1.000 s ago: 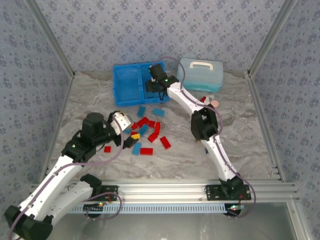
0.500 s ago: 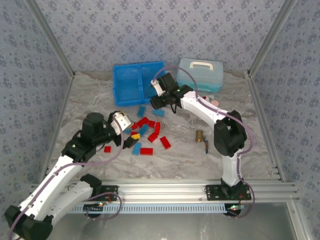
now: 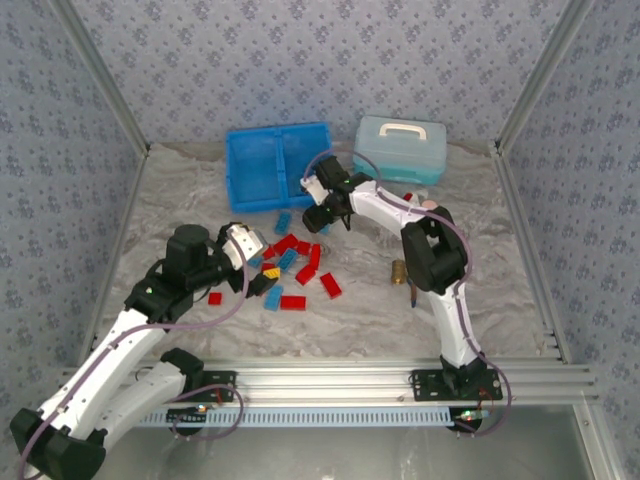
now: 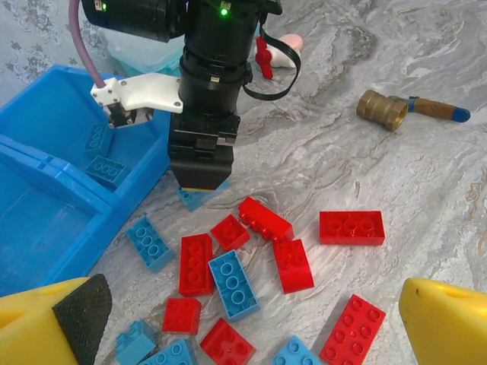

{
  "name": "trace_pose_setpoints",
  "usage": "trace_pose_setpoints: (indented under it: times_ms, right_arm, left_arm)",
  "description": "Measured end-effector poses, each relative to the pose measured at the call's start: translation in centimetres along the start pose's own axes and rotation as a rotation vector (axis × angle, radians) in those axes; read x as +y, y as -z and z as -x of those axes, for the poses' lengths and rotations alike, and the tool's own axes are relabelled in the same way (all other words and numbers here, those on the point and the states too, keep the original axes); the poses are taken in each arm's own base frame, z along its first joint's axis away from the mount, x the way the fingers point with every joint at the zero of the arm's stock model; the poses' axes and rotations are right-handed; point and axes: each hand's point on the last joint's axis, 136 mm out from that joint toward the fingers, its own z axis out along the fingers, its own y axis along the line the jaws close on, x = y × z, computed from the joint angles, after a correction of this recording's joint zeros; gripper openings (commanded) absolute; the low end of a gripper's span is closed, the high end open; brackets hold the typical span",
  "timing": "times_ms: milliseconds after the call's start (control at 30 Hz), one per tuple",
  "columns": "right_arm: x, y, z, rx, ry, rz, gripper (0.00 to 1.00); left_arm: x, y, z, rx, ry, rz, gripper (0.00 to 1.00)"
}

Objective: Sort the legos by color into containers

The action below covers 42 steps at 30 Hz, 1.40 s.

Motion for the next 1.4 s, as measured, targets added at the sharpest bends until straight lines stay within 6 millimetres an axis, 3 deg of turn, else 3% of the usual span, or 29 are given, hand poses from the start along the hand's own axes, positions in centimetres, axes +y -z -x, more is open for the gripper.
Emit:
trace_pose_setpoints:
  times_ms: [267,600,800,1033,1200,1400]
  right_arm:
    - [-0.2,-1.1,0.0,0.026,0.015,-0.005,0.66]
    - [0.2,-3.0,-1.7,0.087,0.03,-0.003,0.59]
    - [0.4,-3.4,-2.2,0.107,0.039,-0.001,0.43]
    - [0.6,-3.2,-2.2,0.107,0.037,-0.007,0.34]
    - [1.5,-0.5,-0.9,0.055,0.032,-0.013,0.33]
    - [1.7,7.2,5.7,-0.205,-0.051,-0.055,0.32]
  left_arm:
    - [0.0,0.0,0.0,0.0,0.0,0.0,0.99]
    - [0.0,0.0,0.0,0.0,0.0,0.0,0.99]
    - [0.0,0.0,0.0,0.0,0.0,0.001,0.99]
    - [0.0,0.0,0.0,0.001,0.0,0.001,0.99]
    - [0.1,0.0,0.0,0.001,0.0,0.003,0.99]
    - [0.2,0.0,-0.1,0.004,0.0,0.014,0.99]
